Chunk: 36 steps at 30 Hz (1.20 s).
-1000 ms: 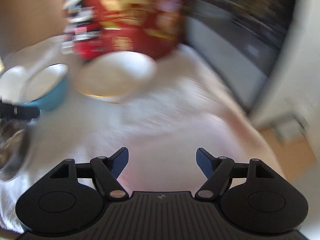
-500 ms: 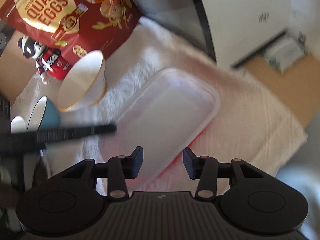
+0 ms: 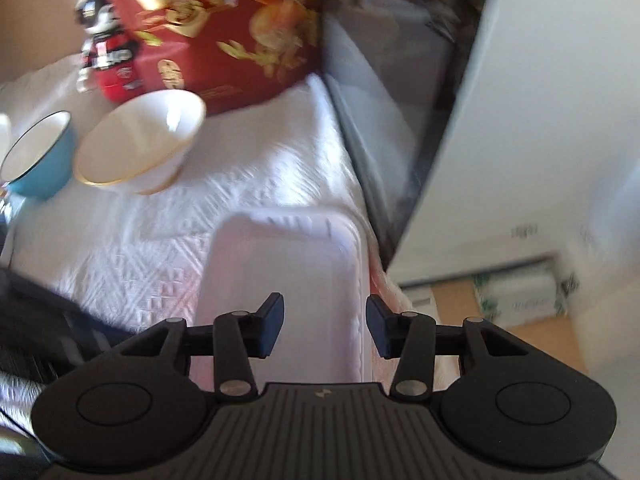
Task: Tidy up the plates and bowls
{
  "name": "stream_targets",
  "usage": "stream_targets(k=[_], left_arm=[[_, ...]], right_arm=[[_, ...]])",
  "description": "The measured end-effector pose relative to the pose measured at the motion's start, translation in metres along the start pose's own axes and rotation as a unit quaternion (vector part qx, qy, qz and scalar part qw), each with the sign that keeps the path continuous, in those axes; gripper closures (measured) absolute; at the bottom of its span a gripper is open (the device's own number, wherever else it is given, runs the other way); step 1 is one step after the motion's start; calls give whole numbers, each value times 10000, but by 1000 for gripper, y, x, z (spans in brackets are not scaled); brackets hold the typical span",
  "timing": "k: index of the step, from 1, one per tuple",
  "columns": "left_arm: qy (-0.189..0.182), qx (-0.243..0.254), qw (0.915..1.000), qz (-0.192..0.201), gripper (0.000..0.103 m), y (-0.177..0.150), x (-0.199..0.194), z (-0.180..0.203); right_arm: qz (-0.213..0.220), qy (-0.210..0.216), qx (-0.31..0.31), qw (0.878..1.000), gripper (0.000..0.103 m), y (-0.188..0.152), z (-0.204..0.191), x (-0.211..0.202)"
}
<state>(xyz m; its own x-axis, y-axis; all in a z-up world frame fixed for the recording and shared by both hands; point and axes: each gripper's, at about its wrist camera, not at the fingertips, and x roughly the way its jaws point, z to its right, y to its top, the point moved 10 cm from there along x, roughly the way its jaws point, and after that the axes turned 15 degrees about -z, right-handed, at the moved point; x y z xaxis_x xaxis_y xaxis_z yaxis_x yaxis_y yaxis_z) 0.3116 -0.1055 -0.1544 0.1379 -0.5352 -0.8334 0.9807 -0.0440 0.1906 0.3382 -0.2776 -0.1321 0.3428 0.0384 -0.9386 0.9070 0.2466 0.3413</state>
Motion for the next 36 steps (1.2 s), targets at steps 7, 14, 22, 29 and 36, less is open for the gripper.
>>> stream_targets(k=[7, 14, 22, 29, 36], left_arm=[[588, -1616, 9740, 1472, 67, 36, -81, -96], [928, -2033, 9647, 1393, 67, 74, -67, -135], [1025, -2023, 9650, 1321, 65, 93, -45, -144], [895, -2150, 9661, 1110, 70, 94, -39, -150], [1174, -1978, 9700, 786, 70, 60, -50, -143]], right_arm=[[461, 1142, -212, 9922, 51, 64, -53, -13], [353, 1433, 19, 9890, 43, 139, -75, 26], [-288, 1506, -115, 9881, 34, 168, -99, 100], [-588, 1934, -104, 9793, 53, 167, -111, 116], [-798, 2268, -147, 9706, 52, 139, -125, 96]])
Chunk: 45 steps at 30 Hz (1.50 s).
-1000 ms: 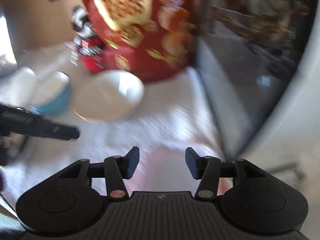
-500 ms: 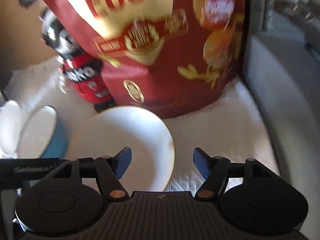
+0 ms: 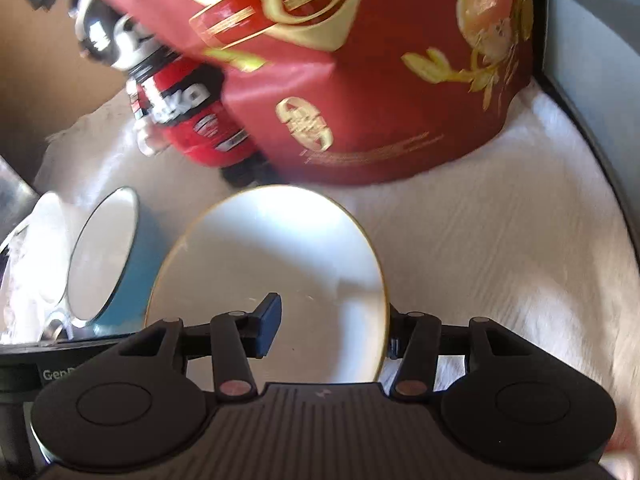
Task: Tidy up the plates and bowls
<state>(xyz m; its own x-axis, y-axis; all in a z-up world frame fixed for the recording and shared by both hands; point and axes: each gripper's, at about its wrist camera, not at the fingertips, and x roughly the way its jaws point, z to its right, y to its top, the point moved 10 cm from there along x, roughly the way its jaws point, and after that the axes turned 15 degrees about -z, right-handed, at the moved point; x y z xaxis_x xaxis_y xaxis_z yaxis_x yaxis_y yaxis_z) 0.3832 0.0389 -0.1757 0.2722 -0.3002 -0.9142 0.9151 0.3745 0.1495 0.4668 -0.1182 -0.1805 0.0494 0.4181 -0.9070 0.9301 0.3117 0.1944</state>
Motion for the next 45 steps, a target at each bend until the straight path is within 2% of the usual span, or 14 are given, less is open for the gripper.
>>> stream_targets(k=[6, 14, 18, 23, 29, 36, 40, 45], left_arm=[[198, 102, 9997, -114, 70, -50, -24, -24], [184, -72, 9997, -142, 70, -88, -40, -58], [43, -129, 9997, -191, 70, -93, -38, -64], [-64, -116, 9998, -171, 70, -89, -38, -66], [79, 107, 9999, -65, 70, -75, -36, -64], [-16, 313, 9994, -155, 70, -79, -38, -64], [-16, 425, 9991, -73, 70, -81, -54, -68], [-283, 404, 9985, 219, 70, -76, -84, -80]], right_arm=[[-337, 243, -246, 9988, 51, -49, -35, 5], [-658, 368, -424, 9963, 47, -103, -73, 20], [-533, 230, -523, 9969, 46, -108, -80, 19], [-417, 139, -362, 9984, 46, -113, -83, 13], [-384, 129, -213, 9990, 46, -118, -84, 13], [-279, -26, -17, 9996, 46, -117, -82, 16], [-108, -200, -15, 9997, 46, -114, -83, 7], [210, -590, -95, 9980, 46, -105, -85, -15]])
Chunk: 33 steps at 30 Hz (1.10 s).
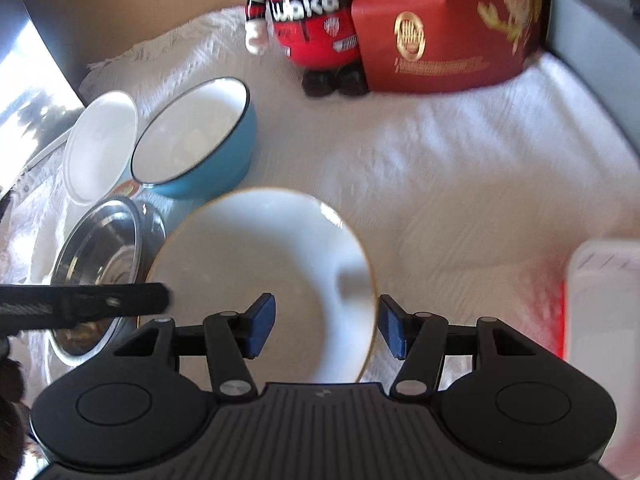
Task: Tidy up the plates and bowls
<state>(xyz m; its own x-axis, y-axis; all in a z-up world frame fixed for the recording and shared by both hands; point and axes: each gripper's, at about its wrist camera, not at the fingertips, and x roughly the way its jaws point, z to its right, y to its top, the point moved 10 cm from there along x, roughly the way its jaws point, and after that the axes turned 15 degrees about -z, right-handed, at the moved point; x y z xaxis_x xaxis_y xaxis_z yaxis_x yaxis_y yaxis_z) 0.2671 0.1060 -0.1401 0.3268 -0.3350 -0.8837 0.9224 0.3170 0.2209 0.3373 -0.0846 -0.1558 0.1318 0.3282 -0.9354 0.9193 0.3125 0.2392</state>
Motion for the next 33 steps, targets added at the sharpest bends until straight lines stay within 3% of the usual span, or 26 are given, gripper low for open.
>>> stream_targets(k=[7, 10, 12, 15, 20, 27, 29, 30, 31, 33], left_arm=[[52, -39, 9981, 606, 70, 25, -51, -33], [186, 42, 9962, 849, 70, 48, -66, -40], [400, 50, 9946, 957, 70, 67, -70, -42], [558, -44, 9965, 615, 70, 87, -55, -43], [680, -942, 9925, 379, 70, 97, -36, -64], [867, -1475, 9850, 229, 70, 107, -15, -74], [947, -1461, 9846, 176, 70, 108, -9, -73], [999, -1439, 9844, 165, 70, 110, -6, -71], [1039, -1421, 9842, 166, 71, 111, -4, -70], [1043, -1396, 9846, 144, 74, 113, 0, -69]], right_arm=[[429, -601, -235, 9970, 45, 33, -15, -42], [536, -599, -336, 9962, 32, 54, -33, -57], [529, -525, -439, 9962, 28, 71, -43, -58], [344, -466, -526, 9969, 24, 94, -46, -41], [12, -281, -467, 9985, 24, 124, -34, 2], [-238, 446, -705, 9962, 22, 153, -52, 44], [-400, 574, -715, 9950, 28, 160, -57, 63], [-477, 618, -688, 9946, 38, 162, -59, 72], [-579, 673, -671, 9938, 53, 164, -61, 80], [-712, 821, -618, 9922, 57, 168, -64, 93]])
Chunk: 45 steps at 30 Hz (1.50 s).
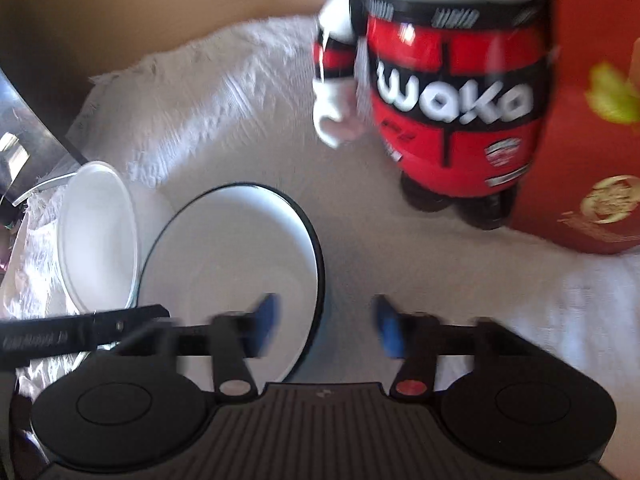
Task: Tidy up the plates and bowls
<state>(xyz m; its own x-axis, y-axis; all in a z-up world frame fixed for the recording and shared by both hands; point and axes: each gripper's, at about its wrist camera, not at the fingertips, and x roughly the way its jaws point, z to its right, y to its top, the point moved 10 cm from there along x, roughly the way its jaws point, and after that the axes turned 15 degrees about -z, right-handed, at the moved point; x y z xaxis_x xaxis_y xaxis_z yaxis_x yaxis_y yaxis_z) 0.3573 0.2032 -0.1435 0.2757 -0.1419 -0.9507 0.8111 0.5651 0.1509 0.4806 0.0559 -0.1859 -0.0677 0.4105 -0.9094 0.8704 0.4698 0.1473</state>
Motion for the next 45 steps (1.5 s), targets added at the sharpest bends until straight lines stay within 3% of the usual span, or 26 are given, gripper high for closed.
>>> stream_targets(k=[4, 9, 15, 22, 33, 45], left_arm=[[9, -147, 9999, -77, 75, 3, 6, -4], [102, 205, 9997, -105, 69, 2, 6, 10], [-324, 612, 9969, -385, 68, -6, 17, 49], [-550, 1124, 9908, -512, 69, -4, 42, 89], [-665, 916, 9904, -790, 75, 9, 76, 91], [-747, 966, 9875, -996, 74, -4, 84, 101]], right_arm=[[-119, 348, -56, 9993, 63, 2, -10, 7], [14, 277, -27, 9996, 62, -5, -7, -8], [182, -64, 299, 9994, 61, -27, 25, -37], [139, 52, 841, 9963, 58, -46, 75, -40], [-84, 314, 816, 9961, 55, -35, 74, -9], [-18, 309, 852, 9959, 51, -37, 83, -20]])
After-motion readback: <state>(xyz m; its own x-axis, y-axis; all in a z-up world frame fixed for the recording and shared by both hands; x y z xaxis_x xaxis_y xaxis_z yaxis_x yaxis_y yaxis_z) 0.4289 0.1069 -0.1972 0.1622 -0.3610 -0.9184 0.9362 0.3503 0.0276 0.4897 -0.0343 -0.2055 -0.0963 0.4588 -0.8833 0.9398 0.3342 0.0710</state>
